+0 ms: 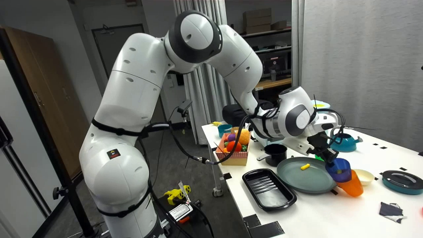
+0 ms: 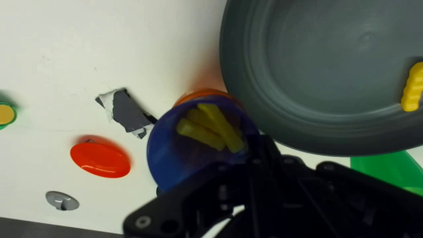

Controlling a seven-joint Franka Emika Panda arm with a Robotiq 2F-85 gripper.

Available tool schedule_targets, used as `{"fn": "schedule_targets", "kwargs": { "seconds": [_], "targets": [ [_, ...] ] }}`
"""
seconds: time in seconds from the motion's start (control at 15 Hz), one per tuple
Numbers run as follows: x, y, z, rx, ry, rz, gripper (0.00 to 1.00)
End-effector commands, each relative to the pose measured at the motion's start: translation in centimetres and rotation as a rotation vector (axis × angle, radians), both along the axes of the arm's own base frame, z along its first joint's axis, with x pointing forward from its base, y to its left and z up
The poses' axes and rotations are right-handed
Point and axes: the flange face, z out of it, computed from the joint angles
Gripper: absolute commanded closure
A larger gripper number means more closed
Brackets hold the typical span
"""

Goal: Pour the things in the cup onto the plate

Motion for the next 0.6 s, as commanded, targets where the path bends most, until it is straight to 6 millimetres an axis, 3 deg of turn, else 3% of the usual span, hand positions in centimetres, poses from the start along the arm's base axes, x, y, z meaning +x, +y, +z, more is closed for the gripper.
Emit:
{"fn": "schedule_targets", "kwargs": {
  "seconds": [0.0, 0.27, 0.53],
  "targets": [
    [-4.3, 1.2, 1.9, -0.003, -0.070, 0.018, 0.99],
    [-6.2, 1.9, 3.3, -0.012, -0.136, 0.029, 0.99],
    [-5.3, 3.0, 4.1, -0.090, -0.260, 0.067, 0.99]
  ]
}}
